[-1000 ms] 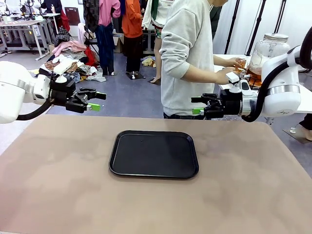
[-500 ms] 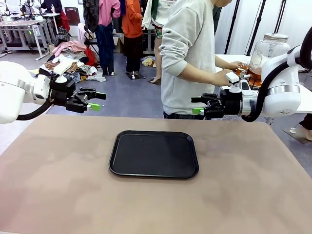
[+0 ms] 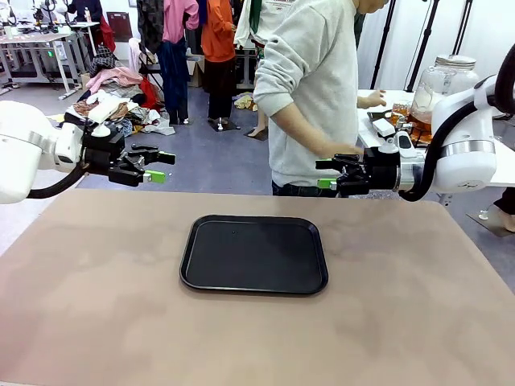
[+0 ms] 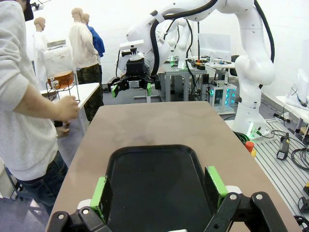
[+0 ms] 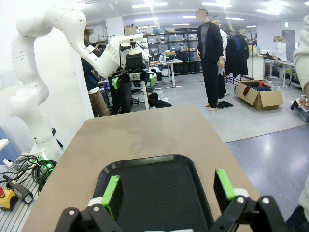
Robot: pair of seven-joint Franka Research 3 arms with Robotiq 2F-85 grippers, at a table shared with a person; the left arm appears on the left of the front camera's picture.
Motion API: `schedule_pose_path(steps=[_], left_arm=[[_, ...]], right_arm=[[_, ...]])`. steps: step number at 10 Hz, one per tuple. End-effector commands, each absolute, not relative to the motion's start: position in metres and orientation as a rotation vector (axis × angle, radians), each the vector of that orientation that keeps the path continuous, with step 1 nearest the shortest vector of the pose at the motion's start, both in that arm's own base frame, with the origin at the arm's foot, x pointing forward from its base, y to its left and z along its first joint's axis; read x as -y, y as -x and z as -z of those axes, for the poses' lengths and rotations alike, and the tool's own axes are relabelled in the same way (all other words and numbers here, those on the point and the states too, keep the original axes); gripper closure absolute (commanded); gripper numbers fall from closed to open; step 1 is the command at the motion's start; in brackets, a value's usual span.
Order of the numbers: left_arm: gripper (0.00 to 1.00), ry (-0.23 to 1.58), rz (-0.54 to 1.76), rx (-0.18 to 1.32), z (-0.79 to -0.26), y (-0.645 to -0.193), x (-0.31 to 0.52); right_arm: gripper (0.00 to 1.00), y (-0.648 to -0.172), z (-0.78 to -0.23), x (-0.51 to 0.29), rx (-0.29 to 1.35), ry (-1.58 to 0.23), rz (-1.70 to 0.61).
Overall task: Pour the drink into the iced cup.
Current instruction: Open the gripper to release the iced cup you were holding.
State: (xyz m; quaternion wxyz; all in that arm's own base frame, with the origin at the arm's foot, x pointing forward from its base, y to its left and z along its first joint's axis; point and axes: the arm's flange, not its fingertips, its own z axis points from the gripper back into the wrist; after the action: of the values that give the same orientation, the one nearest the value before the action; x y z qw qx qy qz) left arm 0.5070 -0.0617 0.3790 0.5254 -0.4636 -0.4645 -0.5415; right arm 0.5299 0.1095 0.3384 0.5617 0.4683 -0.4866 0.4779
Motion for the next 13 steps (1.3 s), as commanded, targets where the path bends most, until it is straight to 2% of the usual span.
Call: schedule_pose_path(steps=[1, 13], left_arm=[[0.0, 1.104, 1.292, 1.116, -0.3804, -0.5067, 0.0615], [0.0, 1.104, 1.292, 1.116, -0.3804, -0.5067, 0.0615]], right_arm=[[0.0, -0.5315, -0.3401, -0.1111, 1.143, -1.103, -1.125], [0.0, -0.5315, -0.3401, -0.1111, 1.143, -1.103, -1.125]])
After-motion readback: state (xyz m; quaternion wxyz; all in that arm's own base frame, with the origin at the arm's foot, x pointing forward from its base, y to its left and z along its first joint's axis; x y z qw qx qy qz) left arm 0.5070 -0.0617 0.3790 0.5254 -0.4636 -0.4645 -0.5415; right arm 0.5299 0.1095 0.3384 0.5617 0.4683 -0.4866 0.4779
